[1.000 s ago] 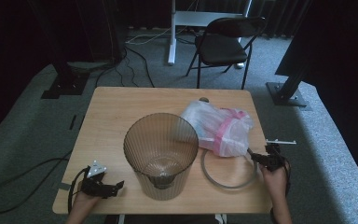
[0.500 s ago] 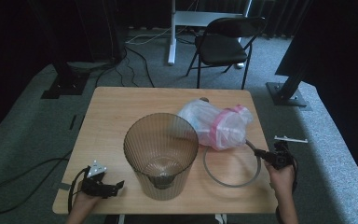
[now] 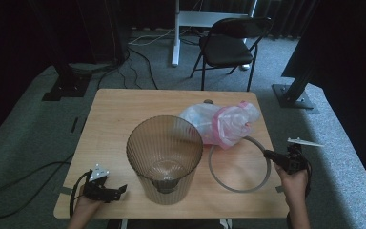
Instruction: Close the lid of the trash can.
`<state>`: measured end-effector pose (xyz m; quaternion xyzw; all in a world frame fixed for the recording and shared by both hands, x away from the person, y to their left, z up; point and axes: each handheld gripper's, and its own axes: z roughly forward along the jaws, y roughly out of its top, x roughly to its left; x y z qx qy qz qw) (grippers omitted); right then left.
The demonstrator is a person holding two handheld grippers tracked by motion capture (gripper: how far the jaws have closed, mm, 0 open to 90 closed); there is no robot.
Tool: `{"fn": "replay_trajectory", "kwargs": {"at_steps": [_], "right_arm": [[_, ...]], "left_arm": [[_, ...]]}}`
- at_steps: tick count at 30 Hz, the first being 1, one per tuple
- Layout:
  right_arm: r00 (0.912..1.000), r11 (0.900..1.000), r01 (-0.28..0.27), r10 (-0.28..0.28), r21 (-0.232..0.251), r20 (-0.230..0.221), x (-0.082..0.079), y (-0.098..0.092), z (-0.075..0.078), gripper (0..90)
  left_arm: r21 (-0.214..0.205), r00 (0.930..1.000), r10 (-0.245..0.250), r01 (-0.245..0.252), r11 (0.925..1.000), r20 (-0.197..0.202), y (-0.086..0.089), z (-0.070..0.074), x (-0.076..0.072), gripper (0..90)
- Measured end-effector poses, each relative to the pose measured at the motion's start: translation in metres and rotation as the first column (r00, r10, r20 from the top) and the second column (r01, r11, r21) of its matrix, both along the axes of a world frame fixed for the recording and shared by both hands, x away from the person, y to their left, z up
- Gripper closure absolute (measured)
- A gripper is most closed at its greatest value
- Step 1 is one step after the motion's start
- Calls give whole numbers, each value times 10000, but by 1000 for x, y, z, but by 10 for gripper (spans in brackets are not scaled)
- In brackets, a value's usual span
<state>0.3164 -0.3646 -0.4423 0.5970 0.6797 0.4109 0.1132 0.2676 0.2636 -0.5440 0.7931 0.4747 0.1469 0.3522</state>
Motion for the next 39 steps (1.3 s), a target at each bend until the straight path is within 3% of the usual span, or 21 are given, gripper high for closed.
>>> {"fn": "replay_trajectory", "kwargs": {"at_steps": [14, 21, 32, 39], "right_arm": [[9925, 9955, -497, 402, 810, 1151, -16, 4, 40, 838], [9851, 9934, -702, 547, 912, 1631, -20, 7, 57, 838], [9655, 9855, -959, 579, 1400, 2537, -25, 4, 88, 838], [9476, 9746, -1567, 1028, 1597, 3025, -17, 15, 107, 838]], "left_arm": [[-80, 10000, 32, -32, 10000, -4, 1, 0, 0, 0], [-89, 10000, 33, -34, 10000, -7, 1, 0, 0, 0], [-78, 10000, 47, -47, 10000, 0, 0, 0, 1, 0], [-60, 10000, 40, -40, 10000, 2, 0, 0, 1, 0]]}}
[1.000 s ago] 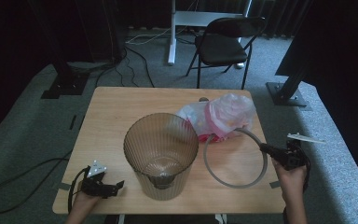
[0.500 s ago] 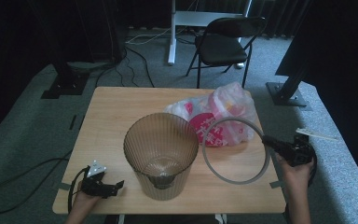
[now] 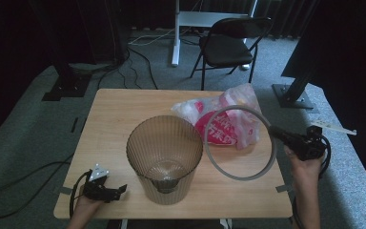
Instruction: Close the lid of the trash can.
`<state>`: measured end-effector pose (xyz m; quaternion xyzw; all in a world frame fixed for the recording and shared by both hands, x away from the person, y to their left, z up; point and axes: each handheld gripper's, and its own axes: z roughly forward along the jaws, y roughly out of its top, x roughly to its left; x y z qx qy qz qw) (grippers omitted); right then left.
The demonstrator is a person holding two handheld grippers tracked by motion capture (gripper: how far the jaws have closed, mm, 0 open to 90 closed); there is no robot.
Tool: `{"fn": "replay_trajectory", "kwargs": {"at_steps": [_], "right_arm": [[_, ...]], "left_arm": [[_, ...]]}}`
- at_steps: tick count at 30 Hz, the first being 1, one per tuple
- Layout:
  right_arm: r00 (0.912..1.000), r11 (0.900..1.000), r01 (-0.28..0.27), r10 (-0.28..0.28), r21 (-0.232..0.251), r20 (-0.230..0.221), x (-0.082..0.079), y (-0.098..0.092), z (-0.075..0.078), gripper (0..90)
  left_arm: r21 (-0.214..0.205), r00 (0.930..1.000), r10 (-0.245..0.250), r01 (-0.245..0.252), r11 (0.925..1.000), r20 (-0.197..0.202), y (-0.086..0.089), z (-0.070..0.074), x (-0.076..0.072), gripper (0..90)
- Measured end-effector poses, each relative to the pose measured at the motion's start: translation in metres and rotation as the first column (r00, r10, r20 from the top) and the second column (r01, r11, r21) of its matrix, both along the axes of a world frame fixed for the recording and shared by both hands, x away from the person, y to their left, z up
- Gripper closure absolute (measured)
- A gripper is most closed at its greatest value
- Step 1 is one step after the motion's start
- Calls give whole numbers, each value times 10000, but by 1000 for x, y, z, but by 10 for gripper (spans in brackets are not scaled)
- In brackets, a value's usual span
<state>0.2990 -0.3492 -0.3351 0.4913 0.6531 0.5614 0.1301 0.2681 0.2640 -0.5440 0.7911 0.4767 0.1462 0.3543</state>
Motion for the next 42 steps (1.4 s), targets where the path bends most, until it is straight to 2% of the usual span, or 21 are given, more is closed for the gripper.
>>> {"fn": "replay_trajectory", "kwargs": {"at_steps": [10, 17, 24, 27, 31, 37, 42], "right_arm": [[9954, 9966, -813, 804, 156, 521, 23, 29, 31, 838], [9858, 9889, -1471, 1449, 201, 849, 38, 54, 51, 837], [9755, 9792, -2020, 1994, 204, 926, 52, 75, 64, 837], [9706, 9744, -2246, 2232, 57, 895, 58, 88, 69, 837], [9639, 9672, -2539, 2535, -56, 818, 64, 102, 72, 838], [9443, 9450, -3241, 3260, -440, 457, 75, 138, 69, 838], [9272, 9263, -3723, 3740, -580, 209, 80, 160, 64, 837]], "left_arm": [[-10, 10000, -3, 3, 10000, 3, 0, 0, 0, 0], [-6, 10000, -4, 4, 10000, 15, 0, 0, 0, 0], [-14, 10000, -2, 2, 10000, 23, 1, 0, 0, 0], [-4, 10000, 3, -3, 10000, 30, 0, 0, 0, 0], [3, 10000, -8, 8, 10000, 31, 0, 0, 0, 0], [-83, 10000, -4, 4, 10000, 36, 1, 0, -1, 0], [-92, 10000, -7, 7, 10000, 31, 1, 0, -1, 0]]}}
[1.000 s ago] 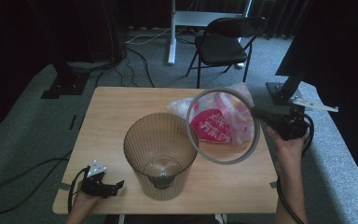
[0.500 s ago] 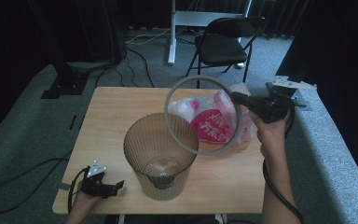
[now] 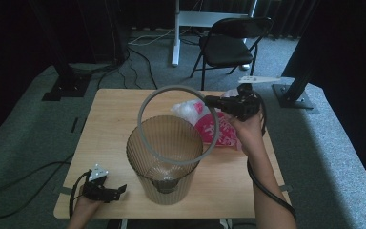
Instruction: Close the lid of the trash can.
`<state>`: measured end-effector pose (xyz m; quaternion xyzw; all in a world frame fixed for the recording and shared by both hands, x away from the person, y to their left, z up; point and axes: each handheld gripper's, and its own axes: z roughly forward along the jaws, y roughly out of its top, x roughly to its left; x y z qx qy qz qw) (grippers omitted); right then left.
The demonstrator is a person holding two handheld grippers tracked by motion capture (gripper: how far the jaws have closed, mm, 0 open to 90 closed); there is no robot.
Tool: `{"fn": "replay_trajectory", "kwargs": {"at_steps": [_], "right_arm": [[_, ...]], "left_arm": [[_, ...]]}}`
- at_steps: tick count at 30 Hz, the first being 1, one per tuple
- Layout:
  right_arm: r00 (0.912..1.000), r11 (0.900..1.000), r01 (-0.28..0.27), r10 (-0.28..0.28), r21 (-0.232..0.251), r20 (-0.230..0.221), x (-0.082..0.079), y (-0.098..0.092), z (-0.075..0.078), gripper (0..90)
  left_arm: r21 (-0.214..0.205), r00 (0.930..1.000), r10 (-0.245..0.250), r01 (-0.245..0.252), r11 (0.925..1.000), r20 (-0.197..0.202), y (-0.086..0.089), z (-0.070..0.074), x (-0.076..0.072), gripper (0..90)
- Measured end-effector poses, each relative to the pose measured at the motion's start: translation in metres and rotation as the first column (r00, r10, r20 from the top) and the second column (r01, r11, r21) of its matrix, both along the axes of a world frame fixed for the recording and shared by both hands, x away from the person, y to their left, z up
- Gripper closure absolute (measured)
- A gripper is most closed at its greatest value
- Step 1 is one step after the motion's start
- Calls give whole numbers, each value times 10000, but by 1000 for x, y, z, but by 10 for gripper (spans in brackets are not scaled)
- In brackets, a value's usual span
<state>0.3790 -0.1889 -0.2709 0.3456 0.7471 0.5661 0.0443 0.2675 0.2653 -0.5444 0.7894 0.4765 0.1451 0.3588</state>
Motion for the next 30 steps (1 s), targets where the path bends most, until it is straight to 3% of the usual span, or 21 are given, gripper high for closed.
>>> {"fn": "replay_trajectory", "kwargs": {"at_steps": [8, 16, 25, 30], "right_arm": [[9966, 9973, -611, 587, -397, -584, 9, 25, -12, 837], [9883, 9923, -1122, 1059, -530, -1095, 10, 37, -25, 837], [9853, 9858, -1267, 1122, -1102, -1292, 11, 52, -31, 836], [9808, 9859, -1381, 1229, -941, -1512, 14, 52, -36, 836]], "left_arm": [[-76, 10000, -36, 36, 10000, -31, 1, 0, 0, 0], [-51, 10000, -32, 32, 10000, -31, 1, 0, 0, 0], [-22, 10000, -15, 15, 10000, -22, 1, 0, 0, 0], [-28, 10000, -21, 21, 10000, -17, 1, 0, 0, 0]]}}
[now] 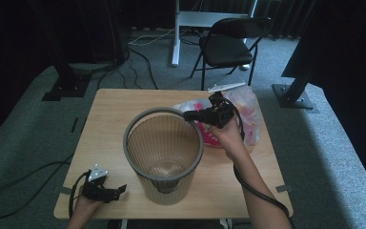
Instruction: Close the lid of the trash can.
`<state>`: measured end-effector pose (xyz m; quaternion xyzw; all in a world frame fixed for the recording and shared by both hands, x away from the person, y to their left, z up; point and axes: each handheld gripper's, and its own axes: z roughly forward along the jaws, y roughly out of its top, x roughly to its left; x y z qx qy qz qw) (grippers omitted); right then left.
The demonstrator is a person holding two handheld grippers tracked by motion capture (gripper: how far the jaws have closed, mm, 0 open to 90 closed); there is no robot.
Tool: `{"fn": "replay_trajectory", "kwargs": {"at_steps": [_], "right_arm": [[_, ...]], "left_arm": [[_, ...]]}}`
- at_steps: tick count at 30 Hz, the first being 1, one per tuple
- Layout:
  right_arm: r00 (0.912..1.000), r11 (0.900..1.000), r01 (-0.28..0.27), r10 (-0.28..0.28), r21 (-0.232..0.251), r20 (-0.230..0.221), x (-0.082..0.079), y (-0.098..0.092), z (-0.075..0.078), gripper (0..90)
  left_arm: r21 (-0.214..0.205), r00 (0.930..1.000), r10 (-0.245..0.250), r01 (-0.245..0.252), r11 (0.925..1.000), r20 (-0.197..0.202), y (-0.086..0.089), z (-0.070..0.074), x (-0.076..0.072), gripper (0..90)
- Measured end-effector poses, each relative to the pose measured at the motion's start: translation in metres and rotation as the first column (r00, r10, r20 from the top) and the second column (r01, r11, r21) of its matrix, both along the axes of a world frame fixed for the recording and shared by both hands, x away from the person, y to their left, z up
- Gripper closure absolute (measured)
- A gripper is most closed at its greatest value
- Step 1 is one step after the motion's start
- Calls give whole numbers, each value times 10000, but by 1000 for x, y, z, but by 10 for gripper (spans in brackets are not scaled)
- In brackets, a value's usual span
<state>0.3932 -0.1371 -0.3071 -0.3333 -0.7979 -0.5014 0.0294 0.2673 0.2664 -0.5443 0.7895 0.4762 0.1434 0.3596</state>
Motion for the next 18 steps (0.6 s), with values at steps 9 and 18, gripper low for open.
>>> {"fn": "replay_trajectory", "kwargs": {"at_steps": [9, 18], "right_arm": [[9999, 9997, -8, 5, -226, -107, 1, 2, 1, 835], [9997, 9998, -54, 50, -173, -251, 1, -2, 3, 828]], "left_arm": [[55, 10000, -13, 13, 10000, -3, 0, 0, 0, 0], [54, 10000, -24, 24, 10000, -5, 0, 0, 0, 0]]}}
